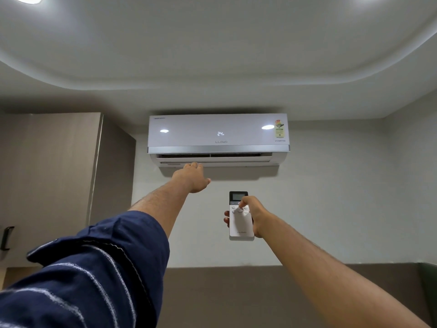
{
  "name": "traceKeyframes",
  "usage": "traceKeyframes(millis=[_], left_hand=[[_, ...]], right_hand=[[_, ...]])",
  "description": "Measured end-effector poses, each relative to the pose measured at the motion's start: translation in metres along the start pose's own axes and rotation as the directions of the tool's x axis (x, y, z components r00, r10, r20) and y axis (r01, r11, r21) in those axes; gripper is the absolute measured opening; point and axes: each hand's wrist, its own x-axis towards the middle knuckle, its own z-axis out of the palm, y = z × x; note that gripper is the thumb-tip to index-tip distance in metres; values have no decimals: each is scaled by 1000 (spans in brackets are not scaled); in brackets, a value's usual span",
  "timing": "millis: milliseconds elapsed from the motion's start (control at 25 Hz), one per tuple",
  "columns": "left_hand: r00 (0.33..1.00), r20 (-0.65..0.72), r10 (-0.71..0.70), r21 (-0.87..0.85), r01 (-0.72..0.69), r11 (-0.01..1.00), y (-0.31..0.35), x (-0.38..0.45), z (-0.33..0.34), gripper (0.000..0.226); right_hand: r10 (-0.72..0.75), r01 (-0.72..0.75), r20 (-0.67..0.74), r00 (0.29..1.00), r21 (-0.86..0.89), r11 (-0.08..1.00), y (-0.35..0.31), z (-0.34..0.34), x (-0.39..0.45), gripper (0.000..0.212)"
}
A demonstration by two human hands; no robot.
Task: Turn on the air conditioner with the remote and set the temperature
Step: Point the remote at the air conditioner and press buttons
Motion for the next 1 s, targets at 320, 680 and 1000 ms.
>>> traceKeyframes(millis=[320,680,1000], left_hand=[[1000,-10,-2,18,2,1000,0,2,0,72],[1000,-15,-2,20,3,1000,5,8,6,73],[1000,-25,-2,28,3,1000,3,14,8,73]], right_hand=[[-17,17,8,1000,-9,1000,-1,1,-1,55],[-27,27,17,999,-4,1000,0,-1,4,52],[-41,41,30,999,0,999,-3,-3,9,45]])
